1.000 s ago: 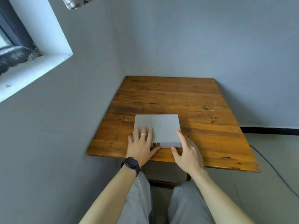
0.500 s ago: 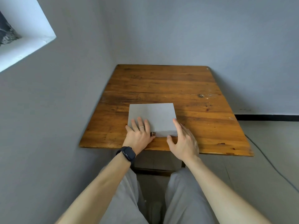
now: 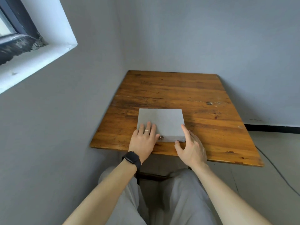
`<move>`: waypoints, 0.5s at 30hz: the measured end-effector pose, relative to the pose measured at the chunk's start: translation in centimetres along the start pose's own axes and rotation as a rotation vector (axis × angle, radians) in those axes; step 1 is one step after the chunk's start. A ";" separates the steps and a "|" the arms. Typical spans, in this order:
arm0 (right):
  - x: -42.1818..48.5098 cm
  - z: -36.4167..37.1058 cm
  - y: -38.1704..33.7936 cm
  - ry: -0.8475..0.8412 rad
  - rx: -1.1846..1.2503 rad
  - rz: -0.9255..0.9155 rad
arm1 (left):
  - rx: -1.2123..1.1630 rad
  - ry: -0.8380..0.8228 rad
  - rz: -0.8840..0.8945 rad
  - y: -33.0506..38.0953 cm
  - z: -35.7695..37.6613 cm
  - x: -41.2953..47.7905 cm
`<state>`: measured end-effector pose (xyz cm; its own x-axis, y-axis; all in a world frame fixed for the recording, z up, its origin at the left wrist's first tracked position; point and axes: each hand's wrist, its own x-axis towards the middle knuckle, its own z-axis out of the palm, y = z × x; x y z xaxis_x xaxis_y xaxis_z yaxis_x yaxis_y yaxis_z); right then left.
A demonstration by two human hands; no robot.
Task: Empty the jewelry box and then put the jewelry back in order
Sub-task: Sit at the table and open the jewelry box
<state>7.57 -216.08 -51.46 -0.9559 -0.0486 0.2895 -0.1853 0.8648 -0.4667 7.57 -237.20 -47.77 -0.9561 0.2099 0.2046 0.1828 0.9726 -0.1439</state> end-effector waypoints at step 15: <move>0.4 0.4 0.8 0.008 0.053 -0.029 | -0.888 0.075 -0.414 -1.3 3.6 -1.5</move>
<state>6.90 -215.58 -52.07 -0.9481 -0.0692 0.3103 -0.2250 0.8354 -0.5014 7.96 -239.14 -51.36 -0.9721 -0.1880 0.1399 -0.0281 0.6861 0.7270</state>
